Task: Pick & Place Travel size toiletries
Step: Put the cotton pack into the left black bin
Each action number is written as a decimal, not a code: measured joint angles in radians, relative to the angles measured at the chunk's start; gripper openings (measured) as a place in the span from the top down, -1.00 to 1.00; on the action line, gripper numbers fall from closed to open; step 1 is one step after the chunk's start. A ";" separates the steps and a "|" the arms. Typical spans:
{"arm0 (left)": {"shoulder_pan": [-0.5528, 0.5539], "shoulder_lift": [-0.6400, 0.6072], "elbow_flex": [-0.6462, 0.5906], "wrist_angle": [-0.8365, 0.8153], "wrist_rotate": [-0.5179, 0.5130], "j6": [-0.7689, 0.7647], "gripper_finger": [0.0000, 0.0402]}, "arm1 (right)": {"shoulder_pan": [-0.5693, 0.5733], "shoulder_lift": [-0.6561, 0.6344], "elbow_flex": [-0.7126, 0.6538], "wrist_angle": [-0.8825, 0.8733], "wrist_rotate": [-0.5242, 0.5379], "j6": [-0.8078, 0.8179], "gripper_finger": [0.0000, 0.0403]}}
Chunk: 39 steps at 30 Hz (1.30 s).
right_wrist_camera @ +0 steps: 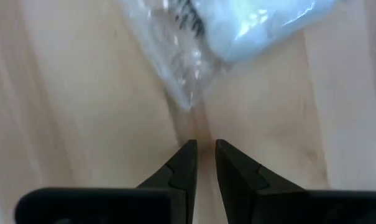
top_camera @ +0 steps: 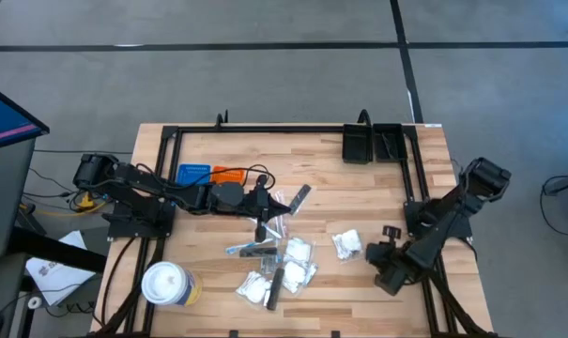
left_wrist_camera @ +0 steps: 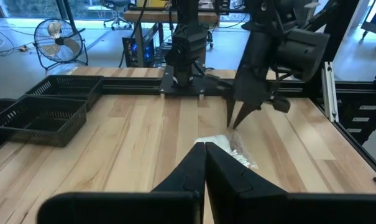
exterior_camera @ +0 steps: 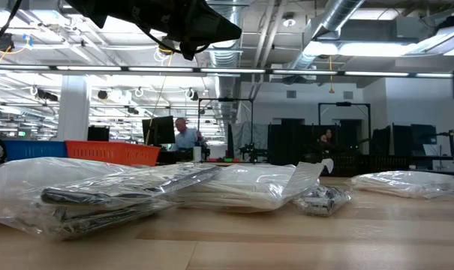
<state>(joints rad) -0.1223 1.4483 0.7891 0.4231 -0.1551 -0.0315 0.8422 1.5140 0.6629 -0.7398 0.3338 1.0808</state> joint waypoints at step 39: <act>0.000 0.000 0.000 0.005 0.001 -0.003 0.99 | -0.168 -0.001 0.001 0.352 0.121 -0.504 0.35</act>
<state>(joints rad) -0.1223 1.4483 0.7891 0.4278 -0.1539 -0.0346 0.6742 1.5131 0.6642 -0.3877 0.4550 0.5766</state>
